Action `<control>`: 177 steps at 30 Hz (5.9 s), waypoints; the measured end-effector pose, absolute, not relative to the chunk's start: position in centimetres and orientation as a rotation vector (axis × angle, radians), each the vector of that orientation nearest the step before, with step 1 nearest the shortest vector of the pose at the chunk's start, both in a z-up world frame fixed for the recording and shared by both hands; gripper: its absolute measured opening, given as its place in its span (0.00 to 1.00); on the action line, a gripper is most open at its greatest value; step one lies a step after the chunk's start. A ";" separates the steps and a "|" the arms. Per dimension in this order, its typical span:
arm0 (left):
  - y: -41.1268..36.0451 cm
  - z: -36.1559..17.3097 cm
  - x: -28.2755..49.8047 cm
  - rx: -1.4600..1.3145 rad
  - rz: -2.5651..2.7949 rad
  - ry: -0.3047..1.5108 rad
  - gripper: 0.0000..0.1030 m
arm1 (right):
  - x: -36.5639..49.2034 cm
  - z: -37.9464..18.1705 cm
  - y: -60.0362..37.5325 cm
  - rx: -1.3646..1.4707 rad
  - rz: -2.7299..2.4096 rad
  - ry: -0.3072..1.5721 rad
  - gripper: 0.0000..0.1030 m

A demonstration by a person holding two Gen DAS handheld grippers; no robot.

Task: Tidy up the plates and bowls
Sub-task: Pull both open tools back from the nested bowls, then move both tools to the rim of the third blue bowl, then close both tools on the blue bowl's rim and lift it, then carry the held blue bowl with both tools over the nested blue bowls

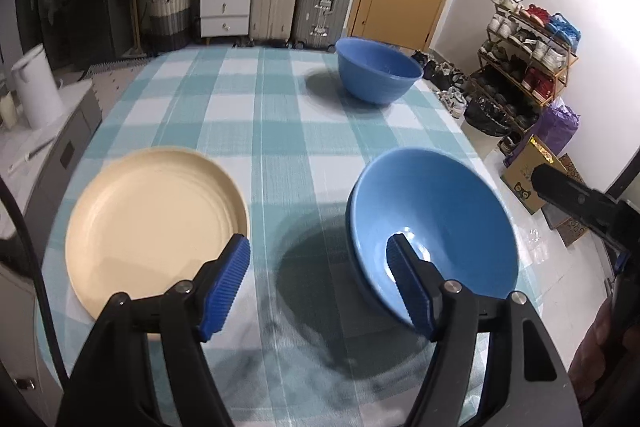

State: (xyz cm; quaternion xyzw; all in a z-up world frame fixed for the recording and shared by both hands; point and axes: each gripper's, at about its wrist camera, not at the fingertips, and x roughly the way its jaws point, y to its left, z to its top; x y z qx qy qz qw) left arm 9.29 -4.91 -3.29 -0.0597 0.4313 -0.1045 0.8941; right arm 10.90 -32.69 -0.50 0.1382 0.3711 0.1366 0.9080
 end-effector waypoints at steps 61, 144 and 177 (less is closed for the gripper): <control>-14.0 -7.6 46.6 -0.010 -0.181 1.177 0.83 | 49.9 -7.6 -40.4 0.402 0.202 1.187 0.72; -10.8 -9.1 30.0 -0.041 -0.344 1.270 0.12 | 33.6 -8.5 -35.3 0.323 0.256 1.312 0.16; -10.0 -7.9 31.3 -0.063 -0.344 1.301 0.13 | 36.4 -7.6 -34.4 0.343 0.250 1.261 0.16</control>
